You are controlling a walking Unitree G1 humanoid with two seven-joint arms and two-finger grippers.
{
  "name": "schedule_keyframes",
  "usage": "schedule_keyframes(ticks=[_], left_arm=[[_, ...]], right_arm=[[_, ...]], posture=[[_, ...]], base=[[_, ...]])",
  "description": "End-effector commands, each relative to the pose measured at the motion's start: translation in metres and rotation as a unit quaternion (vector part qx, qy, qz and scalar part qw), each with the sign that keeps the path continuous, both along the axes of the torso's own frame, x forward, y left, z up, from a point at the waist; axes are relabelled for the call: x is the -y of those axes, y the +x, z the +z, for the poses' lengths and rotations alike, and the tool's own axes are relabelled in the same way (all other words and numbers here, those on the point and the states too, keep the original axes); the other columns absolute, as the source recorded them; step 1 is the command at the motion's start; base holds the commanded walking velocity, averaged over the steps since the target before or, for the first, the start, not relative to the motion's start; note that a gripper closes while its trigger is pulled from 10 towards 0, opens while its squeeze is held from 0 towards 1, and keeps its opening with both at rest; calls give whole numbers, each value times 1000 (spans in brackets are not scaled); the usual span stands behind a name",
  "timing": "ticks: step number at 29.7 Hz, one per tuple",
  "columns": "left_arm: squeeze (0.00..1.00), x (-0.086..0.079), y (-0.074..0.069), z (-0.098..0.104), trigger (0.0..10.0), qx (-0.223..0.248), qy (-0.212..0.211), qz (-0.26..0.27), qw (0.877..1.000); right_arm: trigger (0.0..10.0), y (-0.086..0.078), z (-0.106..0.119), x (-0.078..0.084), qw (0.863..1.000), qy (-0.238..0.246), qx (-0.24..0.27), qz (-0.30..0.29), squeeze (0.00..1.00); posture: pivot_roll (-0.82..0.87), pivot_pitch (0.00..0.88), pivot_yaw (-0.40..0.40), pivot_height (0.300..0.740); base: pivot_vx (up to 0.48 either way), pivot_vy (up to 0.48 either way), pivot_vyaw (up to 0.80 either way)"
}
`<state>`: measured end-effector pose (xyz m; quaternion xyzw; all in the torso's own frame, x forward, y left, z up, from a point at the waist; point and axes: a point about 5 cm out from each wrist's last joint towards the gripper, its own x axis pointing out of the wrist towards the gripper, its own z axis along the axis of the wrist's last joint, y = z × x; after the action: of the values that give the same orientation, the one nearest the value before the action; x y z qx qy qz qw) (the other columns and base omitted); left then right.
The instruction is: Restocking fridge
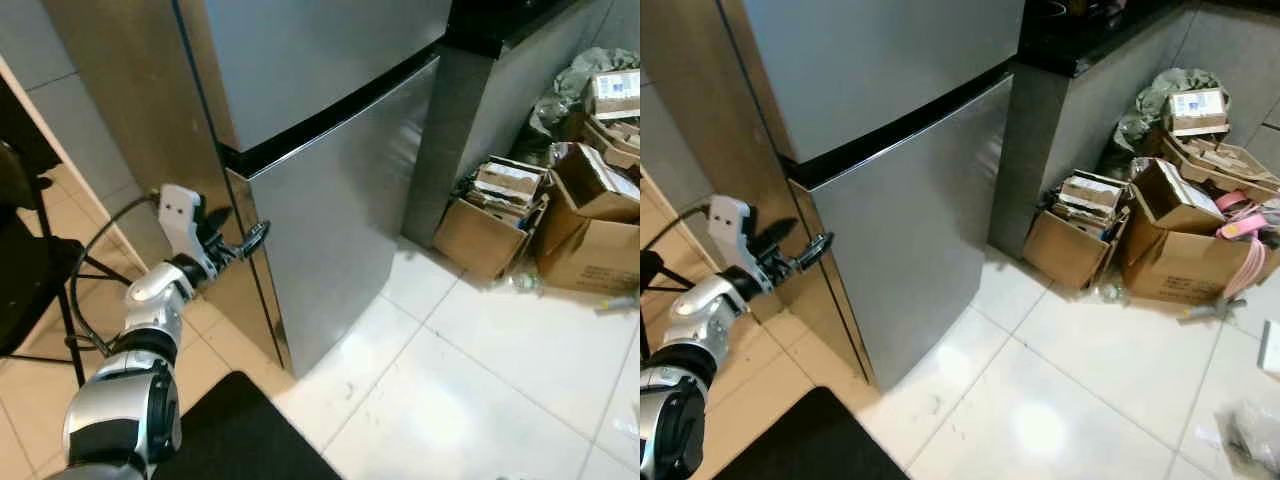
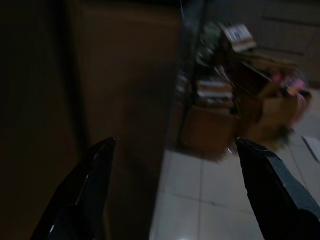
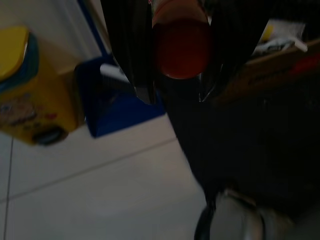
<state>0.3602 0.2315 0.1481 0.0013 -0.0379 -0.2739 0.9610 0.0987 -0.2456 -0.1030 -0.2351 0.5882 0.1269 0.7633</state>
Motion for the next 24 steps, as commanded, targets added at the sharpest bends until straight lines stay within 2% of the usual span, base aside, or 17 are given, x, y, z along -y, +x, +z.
schedule_keyframes(ticks=[1, 9, 14, 18, 23, 24], left_arm=[[0, 1, 4, 6, 10000, -4, 3, 1, 1000], [0, 2, 10, 17, 10000, 12, 9, 9, 1000], [0, 5, 17, 35, 10000, 44, 10, 25, 999], [0, 12, 24, 52, 10000, 70, 3, 26, 997], [0, 18, 27, 58, 10000, 80, 3, 18, 997], [0, 24, 29, 61, 10000, 79, -1, 2, 997]], right_arm=[[10000, -6, 0, 2, 1000, 1, -3, 0, 0], [10000, -11, -1, 5, 1000, 1, -2, -1, 0], [10000, -14, -1, 4, 1000, 4, -1, -2, 0], [10000, -17, -1, 7, 1000, 3, -1, -5, 0], [10000, -18, 0, 10, 1000, -1, -2, -6, 0], [10000, -18, 0, 12, 1000, -3, -1, -7, 0]], posture=[[-194, 233, -39, 740], [-200, 263, -32, 740], [-214, 275, -26, 740], [-219, 274, -25, 740], [-229, 273, -27, 740], [-235, 271, -28, 740]], base=[[0, 0, 0], [0, 0, 0], [0, 0, 0], [0, 0, 0], [0, 0, 0], [0, 0, 0]])
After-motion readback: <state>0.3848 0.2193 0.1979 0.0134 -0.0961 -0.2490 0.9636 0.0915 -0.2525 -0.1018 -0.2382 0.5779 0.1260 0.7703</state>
